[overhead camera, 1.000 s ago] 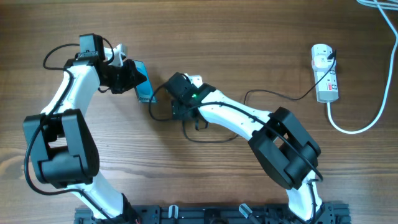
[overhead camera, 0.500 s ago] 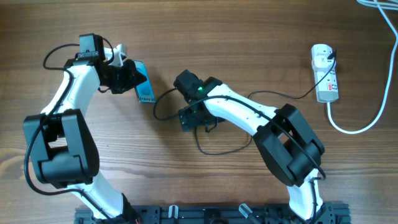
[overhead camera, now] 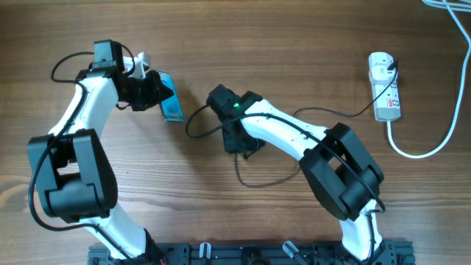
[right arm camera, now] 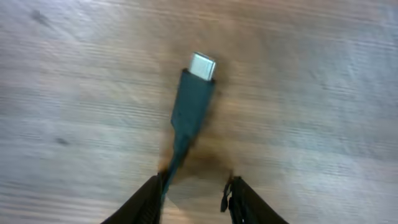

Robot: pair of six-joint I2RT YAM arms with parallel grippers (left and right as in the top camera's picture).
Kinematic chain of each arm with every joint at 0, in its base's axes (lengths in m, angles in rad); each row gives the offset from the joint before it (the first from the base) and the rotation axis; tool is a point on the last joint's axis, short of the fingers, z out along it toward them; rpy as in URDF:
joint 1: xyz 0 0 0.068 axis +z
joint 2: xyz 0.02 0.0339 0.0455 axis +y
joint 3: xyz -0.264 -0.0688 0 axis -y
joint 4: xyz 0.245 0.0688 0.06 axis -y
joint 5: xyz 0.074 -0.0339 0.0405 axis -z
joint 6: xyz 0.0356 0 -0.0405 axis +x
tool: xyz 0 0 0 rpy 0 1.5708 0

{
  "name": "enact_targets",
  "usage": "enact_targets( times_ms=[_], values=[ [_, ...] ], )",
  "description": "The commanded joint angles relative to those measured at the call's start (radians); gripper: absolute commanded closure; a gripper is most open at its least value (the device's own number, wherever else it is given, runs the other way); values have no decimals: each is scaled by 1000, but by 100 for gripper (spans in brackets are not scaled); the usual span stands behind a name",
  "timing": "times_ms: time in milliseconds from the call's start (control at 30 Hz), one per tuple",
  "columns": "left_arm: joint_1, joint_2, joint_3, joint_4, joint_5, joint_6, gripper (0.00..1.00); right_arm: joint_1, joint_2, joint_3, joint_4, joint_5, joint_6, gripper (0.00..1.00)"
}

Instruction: Plug charger to phone and switch on socket

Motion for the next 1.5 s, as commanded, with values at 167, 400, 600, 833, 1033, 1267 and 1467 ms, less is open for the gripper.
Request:
enact_targets(
  times_ms=[167,400,600,833,1033,1267,1467],
  values=[
    [3,-13,0,6,10,-28,96,6,13,-6,-68,42,0,51],
    [3,-13,0,7,10,-28,96,6,14,-6,-31,85,44,52],
    [3,-13,0,7,10,-28,96,6,17,-29,-41,72,69,83],
    [3,-13,0,7,10,-28,96,6,17,-30,-43,47,69,74],
    [3,-13,0,7,10,-28,96,6,17,-30,-50,40,70,82],
    [3,-13,0,7,10,-28,96,6,17,-30,-41,31,45,96],
    [3,-13,0,14,-16,-28,96,4,17,-30,71,-211,-151,96]
  ],
)
